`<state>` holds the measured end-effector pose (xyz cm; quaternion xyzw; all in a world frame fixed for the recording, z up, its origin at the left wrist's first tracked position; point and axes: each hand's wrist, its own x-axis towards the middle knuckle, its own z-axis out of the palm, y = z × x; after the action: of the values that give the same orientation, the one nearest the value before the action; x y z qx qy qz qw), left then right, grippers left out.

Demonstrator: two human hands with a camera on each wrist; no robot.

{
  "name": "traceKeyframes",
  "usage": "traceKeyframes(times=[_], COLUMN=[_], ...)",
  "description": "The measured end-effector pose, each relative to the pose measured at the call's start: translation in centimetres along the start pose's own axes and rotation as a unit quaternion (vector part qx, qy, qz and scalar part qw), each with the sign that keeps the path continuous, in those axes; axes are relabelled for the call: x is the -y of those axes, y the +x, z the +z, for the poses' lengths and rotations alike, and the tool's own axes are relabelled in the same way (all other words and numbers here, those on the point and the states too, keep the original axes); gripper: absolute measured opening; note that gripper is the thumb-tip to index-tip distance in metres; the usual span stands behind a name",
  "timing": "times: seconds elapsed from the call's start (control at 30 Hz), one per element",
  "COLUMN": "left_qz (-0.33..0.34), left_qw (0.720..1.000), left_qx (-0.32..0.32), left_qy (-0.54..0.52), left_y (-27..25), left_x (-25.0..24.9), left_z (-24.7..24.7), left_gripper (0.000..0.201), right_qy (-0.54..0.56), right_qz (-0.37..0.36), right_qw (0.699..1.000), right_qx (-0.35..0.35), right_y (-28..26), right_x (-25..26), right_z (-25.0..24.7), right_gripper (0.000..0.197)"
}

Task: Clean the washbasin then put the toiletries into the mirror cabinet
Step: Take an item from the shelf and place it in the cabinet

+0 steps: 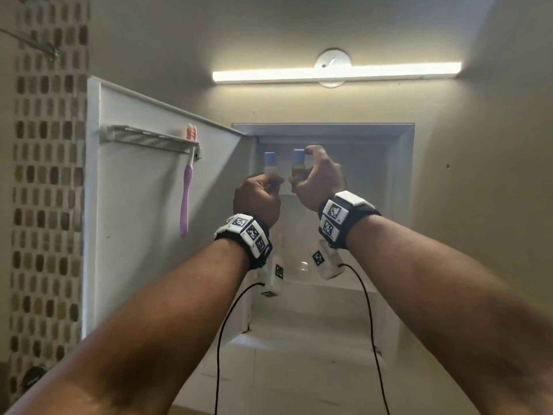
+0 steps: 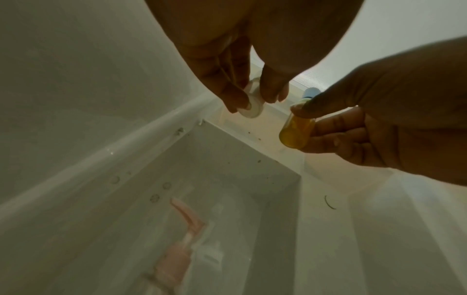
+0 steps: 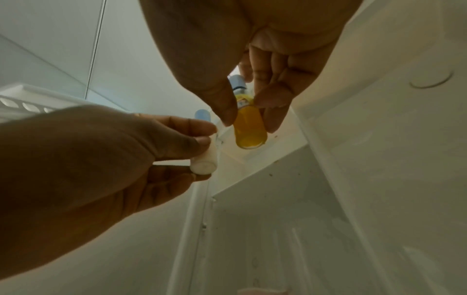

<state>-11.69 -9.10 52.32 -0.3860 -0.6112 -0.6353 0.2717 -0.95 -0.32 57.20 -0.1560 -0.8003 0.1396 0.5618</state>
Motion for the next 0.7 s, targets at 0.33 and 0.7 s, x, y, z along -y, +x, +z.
traceKeyframes(times=[0.33,0.7], left_qz=[0.023,0.014], left_qw=[0.994,0.979], left_qx=[0.061,0.107], left_qy=[0.09,0.174], left_y=[2.3,4.9], left_x=[0.4,1.3], left_z=[0.3,1.5], left_gripper=[0.022,0.025], right_qy=[-0.097,-0.182], right_qz=[0.026,-0.012], right_qw=[0.995,0.981], right_qx=[0.027,0.063], right_y=[0.8,3.1], right_x=[0.1,-0.8], right_z=[1.4,4.0], right_gripper=[0.048,0.056])
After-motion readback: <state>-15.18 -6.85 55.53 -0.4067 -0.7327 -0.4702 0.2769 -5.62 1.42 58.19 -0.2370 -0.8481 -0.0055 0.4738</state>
